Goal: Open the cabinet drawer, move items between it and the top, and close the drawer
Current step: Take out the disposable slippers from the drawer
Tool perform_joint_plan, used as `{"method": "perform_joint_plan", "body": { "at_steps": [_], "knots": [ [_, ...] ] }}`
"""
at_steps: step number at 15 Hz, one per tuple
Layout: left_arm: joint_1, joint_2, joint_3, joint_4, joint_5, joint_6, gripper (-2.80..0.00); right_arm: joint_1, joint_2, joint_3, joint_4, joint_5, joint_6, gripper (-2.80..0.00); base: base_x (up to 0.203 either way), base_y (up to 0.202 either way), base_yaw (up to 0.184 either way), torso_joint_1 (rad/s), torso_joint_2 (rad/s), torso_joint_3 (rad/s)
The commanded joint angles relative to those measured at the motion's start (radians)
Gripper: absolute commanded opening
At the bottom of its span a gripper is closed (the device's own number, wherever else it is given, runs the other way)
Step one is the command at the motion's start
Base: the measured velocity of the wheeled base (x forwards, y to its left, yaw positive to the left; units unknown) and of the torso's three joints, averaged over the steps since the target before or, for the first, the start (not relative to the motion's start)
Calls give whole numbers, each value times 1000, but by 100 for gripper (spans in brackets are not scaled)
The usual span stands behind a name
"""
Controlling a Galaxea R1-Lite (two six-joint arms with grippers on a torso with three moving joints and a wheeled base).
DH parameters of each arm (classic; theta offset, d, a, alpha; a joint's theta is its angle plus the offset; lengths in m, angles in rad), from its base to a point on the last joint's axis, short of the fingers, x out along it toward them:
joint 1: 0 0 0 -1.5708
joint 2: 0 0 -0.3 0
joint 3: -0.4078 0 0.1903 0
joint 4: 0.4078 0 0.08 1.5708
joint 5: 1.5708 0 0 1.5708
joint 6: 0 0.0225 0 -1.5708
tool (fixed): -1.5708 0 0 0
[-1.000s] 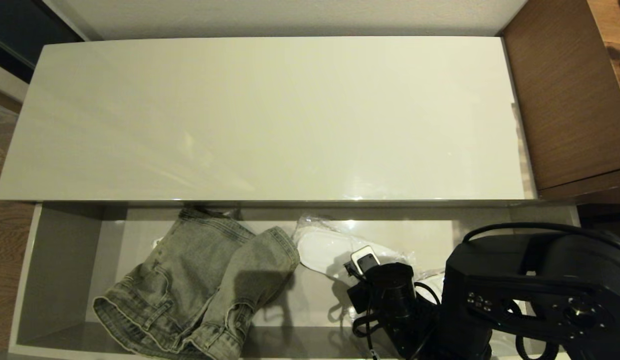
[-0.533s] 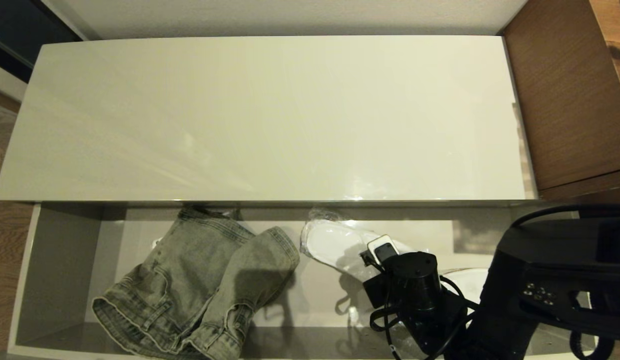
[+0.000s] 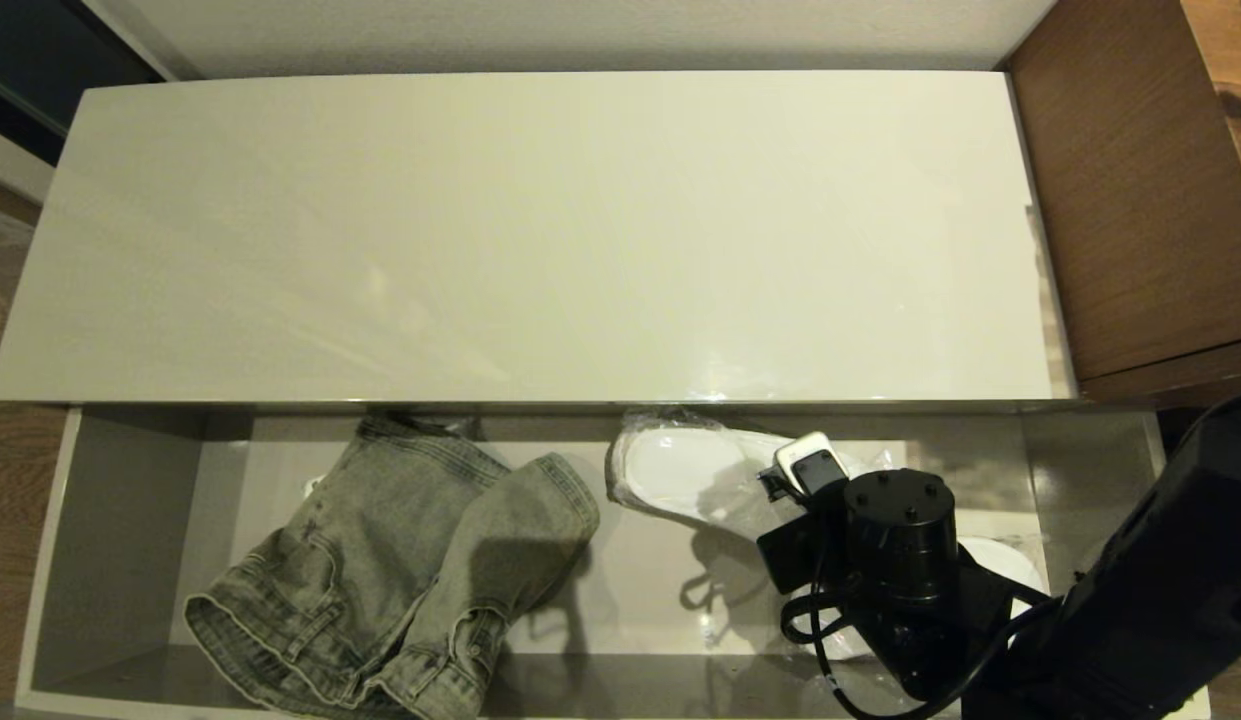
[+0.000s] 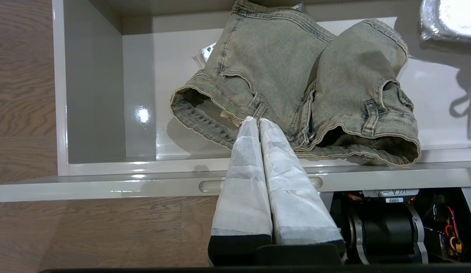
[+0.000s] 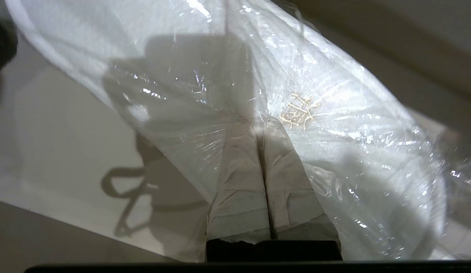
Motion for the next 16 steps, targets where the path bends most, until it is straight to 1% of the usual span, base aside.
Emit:
{"method": "perform_joint_plan", "body": {
  "at_steps": [1,5,8,9,12,14,16],
  "knots": [
    [0,0,0,0,0,0,-280,-9,-131,-28,60,-2,-3,-280,0,0,0,0,0,0],
    [0,0,0,0,0,0,-280,-29,-335,-103,277,2,-3,-280,0,0,0,0,0,0],
    [0,0,0,0,0,0,-280,-32,-406,-140,396,0,-3,-280,0,0,0,0,0,0],
    [0,0,0,0,0,0,-280,-34,-482,-162,469,-2,-2,-280,0,0,0,0,0,0],
    [0,0,0,0,0,0,-280,-38,-650,-298,809,-12,5,-280,0,0,0,0,0,0],
    [0,0,0,0,0,0,-280,-36,-699,-348,935,-25,9,-280,0,0,0,0,0,0],
    [0,0,0,0,0,0,-280,-25,-728,-365,987,-40,9,-280,0,0,0,0,0,0]
  ]
}}
